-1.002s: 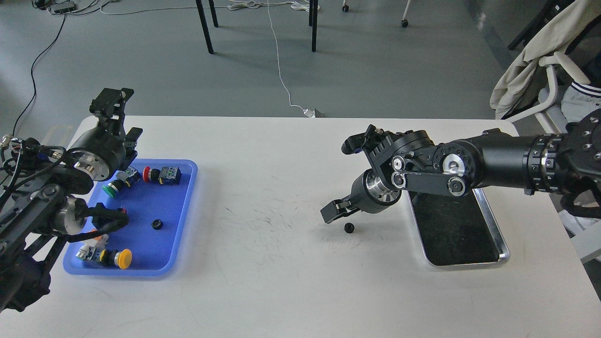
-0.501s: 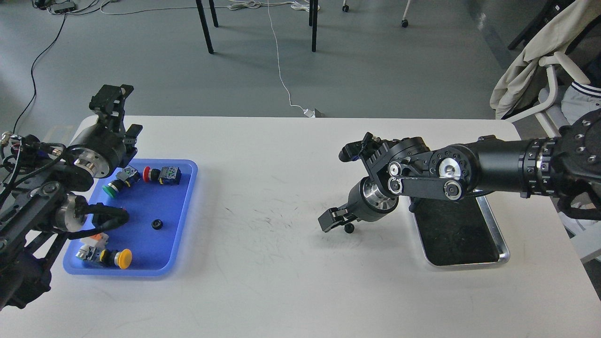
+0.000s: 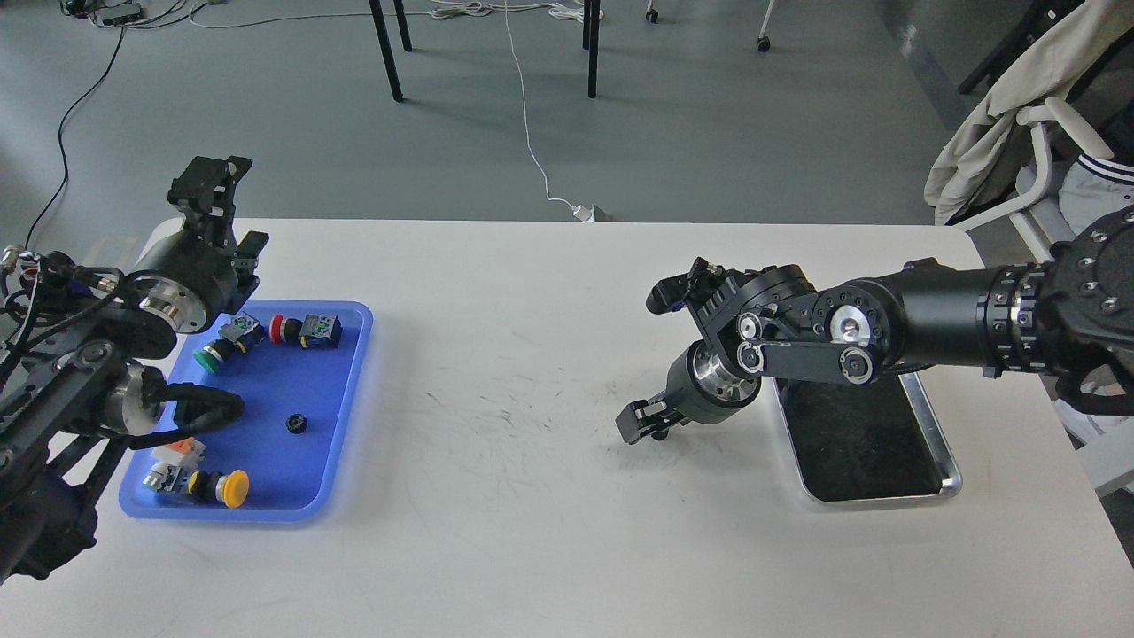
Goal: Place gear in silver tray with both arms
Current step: 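Grasp the black gear with the right gripper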
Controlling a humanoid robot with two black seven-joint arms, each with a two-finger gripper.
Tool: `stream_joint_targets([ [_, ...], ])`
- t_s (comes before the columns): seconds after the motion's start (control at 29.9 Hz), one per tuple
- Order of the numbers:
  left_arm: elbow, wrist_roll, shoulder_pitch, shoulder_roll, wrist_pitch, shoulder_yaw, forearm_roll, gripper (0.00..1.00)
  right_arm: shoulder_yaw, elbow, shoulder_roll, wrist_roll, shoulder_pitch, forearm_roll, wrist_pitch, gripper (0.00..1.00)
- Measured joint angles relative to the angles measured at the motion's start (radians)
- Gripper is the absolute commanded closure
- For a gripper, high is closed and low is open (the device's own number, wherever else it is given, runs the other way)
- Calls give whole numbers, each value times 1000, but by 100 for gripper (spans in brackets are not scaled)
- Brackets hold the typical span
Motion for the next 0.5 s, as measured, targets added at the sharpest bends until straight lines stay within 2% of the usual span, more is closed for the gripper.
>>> stream_joint_targets([
  [0.07,0,0,0,-1,0,0,0,2,0,-1,7,0,-1,0,0,45],
  [0.33,0,0,0,-1,0,-2,0,2,-32,-8,49,1,-6,1,0,52],
  [0.43,0,0,0,0,0,-2,0,2,-34,-10,54,2,-6,2,0,52],
  [0.5,0,0,0,0,0,-3,0,2,-35,-10,55,3,-5,2,0,57],
])
